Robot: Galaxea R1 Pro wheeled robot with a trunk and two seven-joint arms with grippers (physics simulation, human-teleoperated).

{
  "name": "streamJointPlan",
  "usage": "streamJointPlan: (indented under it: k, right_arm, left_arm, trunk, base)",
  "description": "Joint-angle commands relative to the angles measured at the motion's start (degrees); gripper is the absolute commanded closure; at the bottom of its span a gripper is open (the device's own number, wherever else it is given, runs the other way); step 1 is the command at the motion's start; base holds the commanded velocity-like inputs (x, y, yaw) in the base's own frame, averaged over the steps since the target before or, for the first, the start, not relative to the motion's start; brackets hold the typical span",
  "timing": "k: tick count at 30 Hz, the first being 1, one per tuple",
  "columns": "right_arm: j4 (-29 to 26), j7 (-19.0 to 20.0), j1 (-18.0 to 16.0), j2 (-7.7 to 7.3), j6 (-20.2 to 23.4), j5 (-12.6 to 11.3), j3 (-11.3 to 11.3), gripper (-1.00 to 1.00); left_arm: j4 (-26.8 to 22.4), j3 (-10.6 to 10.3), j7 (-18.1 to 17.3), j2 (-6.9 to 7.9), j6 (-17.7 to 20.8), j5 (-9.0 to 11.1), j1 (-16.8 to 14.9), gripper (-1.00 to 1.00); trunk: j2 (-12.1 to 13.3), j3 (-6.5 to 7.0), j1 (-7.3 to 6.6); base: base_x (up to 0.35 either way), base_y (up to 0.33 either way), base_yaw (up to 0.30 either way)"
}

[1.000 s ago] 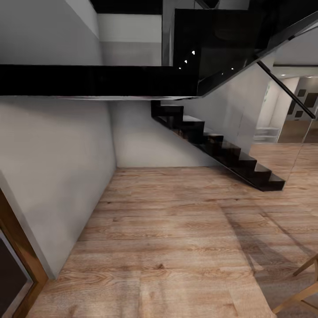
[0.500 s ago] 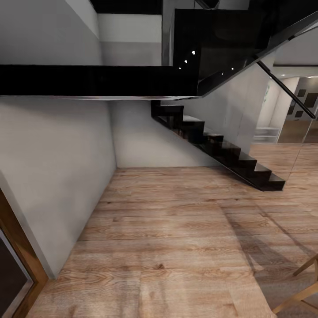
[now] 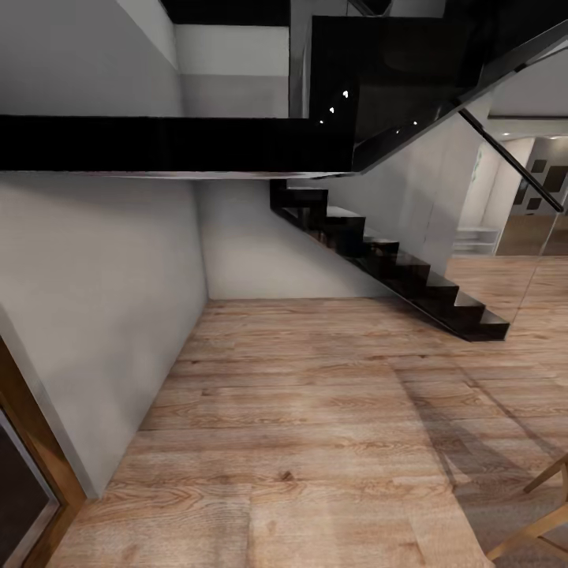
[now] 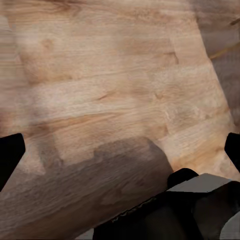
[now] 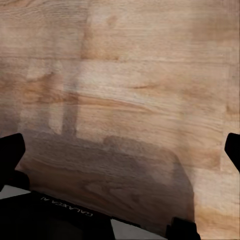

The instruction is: Put the three can of soda from the living room inside the tash can in the kitchen.

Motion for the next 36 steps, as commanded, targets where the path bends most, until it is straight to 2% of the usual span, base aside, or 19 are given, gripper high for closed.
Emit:
streamJointPlan:
  k: [1,2,3,4,8,9,13,20,28,36]
  right_arm:
    - [-0.37,2.05,0.00,-0.32,0.01,0.01,-0.16,-1.00]
    - [-0.65,3.59,0.00,-0.55,-0.01,0.01,-0.42,-1.00]
    - [-1.05,5.90,-0.01,-0.88,-0.12,0.00,-1.37,-1.00]
    - [-1.20,6.79,-0.01,-1.00,-0.17,-0.02,-1.87,-1.00]
    - [-1.54,9.87,-0.02,-1.32,-0.29,0.07,-3.04,-1.00]
    - [-1.64,11.22,-0.02,-1.52,-0.32,0.10,-3.35,-1.00]
    - [-1.75,12.87,-0.06,-2.85,-0.36,0.04,-3.80,-1.00]
    - [-1.88,13.62,-0.27,-4.04,-0.39,-0.04,-4.08,-1.00]
    - [-3.37,13.60,-0.50,-4.41,-2.46,0.04,-4.12,-1.00]
    - [-3.87,13.71,-0.47,-4.40,-4.32,0.11,-4.12,-1.00]
  left_arm:
    - [-0.48,1.15,-4.06,0.31,0.39,0.20,0.04,-1.00]
    - [-1.17,2.23,-7.19,0.53,0.68,0.46,0.04,-1.00]
    - [-2.36,4.25,-12.04,0.86,1.04,0.83,0.05,-1.00]
    - [-2.81,5.05,-13.82,0.97,1.16,0.97,0.05,-1.00]
    - [-3.99,6.91,-18.44,1.24,1.44,1.38,0.05,-1.00]
    - [-4.33,7.36,-20.66,1.31,1.50,1.47,0.05,-1.00]
    - [-5.83,7.84,-25.24,1.43,1.53,1.51,0.05,-1.00]
    - [-8.91,8.32,-28.15,2.15,1.55,1.44,0.05,-1.00]
    - [-9.82,9.44,-28.86,2.47,1.55,1.42,0.05,-1.00]
    - [-9.95,12.73,-28.98,2.54,1.55,1.41,0.05,-1.00]
  trunk:
    - [0.00,-0.01,0.00]
    - [0.00,-0.01,0.00]
    - [0.00,-0.01,0.00]
    - [0.00,-0.01,0.00]
    - [0.00,-0.01,0.00]
    - [0.00,-0.01,0.00]
    - [0.00,-0.01,0.00]
    - [0.00,-0.01,0.00]
    - [0.00,-0.01,0.00]
    - [0.00,-0.01,0.00]
  base:
    - [0.000,0.000,0.000]
    - [0.000,0.000,0.000]
    - [0.000,0.000,0.000]
    - [0.000,0.000,0.000]
    - [0.000,0.000,0.000]
    - [0.000,0.000,0.000]
    - [0.000,0.000,0.000]
    - [0.000,0.000,0.000]
    - [0.000,0.000,0.000]
    - [0.000,0.000,0.000]
